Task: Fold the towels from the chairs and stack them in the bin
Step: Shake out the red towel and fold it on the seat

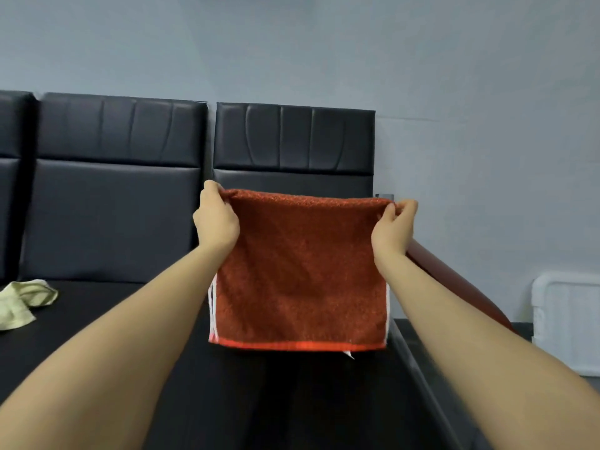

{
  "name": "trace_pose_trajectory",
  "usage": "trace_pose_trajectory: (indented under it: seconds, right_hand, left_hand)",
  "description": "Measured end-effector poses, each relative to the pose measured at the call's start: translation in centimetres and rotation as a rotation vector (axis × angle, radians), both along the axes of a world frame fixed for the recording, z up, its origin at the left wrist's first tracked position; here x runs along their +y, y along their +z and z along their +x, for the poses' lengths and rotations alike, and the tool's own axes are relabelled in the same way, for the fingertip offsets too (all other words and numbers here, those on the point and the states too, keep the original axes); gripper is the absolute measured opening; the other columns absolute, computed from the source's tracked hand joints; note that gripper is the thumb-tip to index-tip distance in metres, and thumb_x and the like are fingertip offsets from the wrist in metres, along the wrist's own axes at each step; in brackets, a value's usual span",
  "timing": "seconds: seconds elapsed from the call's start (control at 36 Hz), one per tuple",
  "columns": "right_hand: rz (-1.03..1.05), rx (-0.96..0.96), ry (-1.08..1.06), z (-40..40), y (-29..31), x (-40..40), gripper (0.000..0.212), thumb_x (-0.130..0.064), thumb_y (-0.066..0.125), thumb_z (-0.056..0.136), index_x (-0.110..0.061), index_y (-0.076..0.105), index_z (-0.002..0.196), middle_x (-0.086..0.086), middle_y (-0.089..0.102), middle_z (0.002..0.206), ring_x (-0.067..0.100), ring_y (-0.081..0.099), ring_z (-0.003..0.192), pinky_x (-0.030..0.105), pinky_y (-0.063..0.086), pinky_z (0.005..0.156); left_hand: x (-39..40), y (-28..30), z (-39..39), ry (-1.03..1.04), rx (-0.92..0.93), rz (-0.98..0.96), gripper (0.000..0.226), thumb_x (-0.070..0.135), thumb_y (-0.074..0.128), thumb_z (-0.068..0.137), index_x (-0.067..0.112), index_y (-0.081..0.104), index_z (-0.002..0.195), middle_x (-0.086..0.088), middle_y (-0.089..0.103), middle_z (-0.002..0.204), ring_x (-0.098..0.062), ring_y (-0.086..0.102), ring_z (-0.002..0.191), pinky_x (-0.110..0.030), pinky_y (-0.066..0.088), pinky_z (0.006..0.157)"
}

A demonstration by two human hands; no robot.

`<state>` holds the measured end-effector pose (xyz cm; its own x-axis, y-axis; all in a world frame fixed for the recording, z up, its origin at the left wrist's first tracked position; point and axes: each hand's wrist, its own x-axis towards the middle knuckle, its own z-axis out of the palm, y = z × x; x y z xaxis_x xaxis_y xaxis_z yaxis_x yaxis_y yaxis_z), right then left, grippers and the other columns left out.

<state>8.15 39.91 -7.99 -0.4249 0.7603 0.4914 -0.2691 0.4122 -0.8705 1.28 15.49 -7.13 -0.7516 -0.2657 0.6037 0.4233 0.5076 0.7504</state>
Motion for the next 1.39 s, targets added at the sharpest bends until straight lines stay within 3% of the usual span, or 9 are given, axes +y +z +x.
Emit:
trace_pose_trajectory:
  seconds: [0.08, 0.19, 0.42, 0.5, 0.61, 0.78, 0.97, 1.19, 1.39]
  right_hand:
    - [-0.024, 0.07, 0.034, -0.5, 0.7, -0.1, 0.006, -0.019, 0.033, 0.103, -0.016, 0.033, 0.099, -0.01, 0.049, 0.085, 0.019, 0.059, 0.092, 0.025, 0.041, 0.074]
    - [0.01, 0.032, 0.029, 0.9, 0.5, -0.6, 0.006, -0.018, 0.03, 0.104, -0.015, 0.031, 0.099, -0.012, 0.045, 0.085, 0.012, 0.056, 0.087, 0.016, 0.04, 0.064]
    - [-0.059, -0.027, 0.124, 4.5, -3.6, -1.5, 0.009, -0.017, 0.034, 0.102, -0.014, 0.035, 0.094, -0.006, 0.042, 0.079, 0.004, 0.045, 0.07, 0.022, 0.035, 0.059]
    - [-0.06, -0.05, 0.101, 5.7, -4.9, -2.0, 0.007, -0.014, 0.039, 0.101, -0.012, 0.04, 0.094, -0.006, 0.039, 0.093, 0.006, 0.045, 0.079, 0.014, 0.037, 0.074]
    - [-0.062, -0.16, 0.017, 6.5, -6.3, -2.3, 0.011, -0.02, 0.042, 0.099, -0.014, 0.044, 0.089, 0.001, 0.044, 0.115, 0.019, 0.044, 0.102, 0.043, 0.032, 0.105]
    - [-0.029, -0.226, 0.092, 8.0, -7.1, -2.7, 0.012, -0.021, 0.054, 0.096, -0.009, 0.056, 0.096, 0.002, 0.057, 0.091, 0.017, 0.053, 0.088, 0.026, 0.038, 0.077]
    - [-0.006, -0.365, 0.091, 6.4, -9.4, -2.1, 0.011, -0.022, 0.062, 0.091, -0.014, 0.059, 0.086, 0.002, 0.06, 0.088, 0.022, 0.057, 0.092, 0.028, 0.037, 0.075]
    - [0.001, -0.611, 0.172, 3.4, -13.5, -1.4, 0.016, -0.011, 0.061, 0.089, -0.003, 0.071, 0.099, 0.016, 0.069, 0.101, 0.03, 0.061, 0.101, 0.027, 0.042, 0.083]
    - [0.026, -0.648, 0.09, 1.6, -15.8, -0.7, 0.013, -0.017, 0.045, 0.099, -0.013, 0.054, 0.092, 0.013, 0.062, 0.105, 0.029, 0.056, 0.096, 0.031, 0.04, 0.077]
  left_hand:
    - [-0.1, 0.8, 0.5, -0.067, 0.006, 0.128, 0.019, 0.009, 0.027, 0.094, 0.015, 0.04, 0.107, -0.008, 0.053, 0.098, -0.029, 0.049, 0.092, -0.034, 0.035, 0.078]
    - [-0.1, 0.3, 1.9, -0.104, 0.042, 0.201, 0.027, 0.012, 0.028, 0.096, 0.014, 0.038, 0.122, -0.001, 0.05, 0.105, -0.023, 0.048, 0.095, -0.031, 0.036, 0.085]
    - [-1.8, -4.0, 5.5, -0.007, 0.012, 0.18, 0.022, 0.009, 0.028, 0.093, 0.013, 0.041, 0.11, -0.013, 0.056, 0.107, -0.034, 0.049, 0.101, -0.05, 0.038, 0.094]
    - [-2.3, -5.3, 7.3, 0.093, -0.047, 0.11, 0.02, 0.006, 0.033, 0.091, 0.01, 0.044, 0.108, -0.014, 0.057, 0.103, -0.032, 0.045, 0.098, -0.042, 0.029, 0.1]
    - [-3.3, -6.9, 8.7, 0.249, -0.09, -0.057, 0.012, 0.012, 0.041, 0.088, 0.011, 0.048, 0.098, -0.009, 0.058, 0.091, -0.032, 0.046, 0.097, -0.039, 0.026, 0.094]
    - [-4.5, -8.2, 9.3, 0.302, -0.248, -0.294, 0.019, 0.025, 0.043, 0.089, 0.009, 0.053, 0.092, -0.005, 0.05, 0.079, -0.027, 0.041, 0.093, -0.04, 0.026, 0.096]
    - [-5.1, -10.8, 6.3, 0.231, -0.472, -0.582, 0.019, 0.024, 0.047, 0.081, 0.011, 0.059, 0.083, -0.011, 0.064, 0.085, -0.033, 0.046, 0.098, -0.042, 0.026, 0.093]
    - [-3.9, -15.0, 3.6, 0.097, -0.67, -0.315, 0.026, 0.021, 0.047, 0.094, 0.002, 0.06, 0.108, -0.022, 0.06, 0.116, -0.041, 0.054, 0.111, -0.044, 0.043, 0.093]
    - [-3.3, -16.7, 2.8, 0.206, -0.602, -0.418, 0.027, 0.021, 0.036, 0.098, 0.005, 0.053, 0.112, -0.023, 0.058, 0.115, -0.042, 0.054, 0.108, -0.043, 0.042, 0.088]
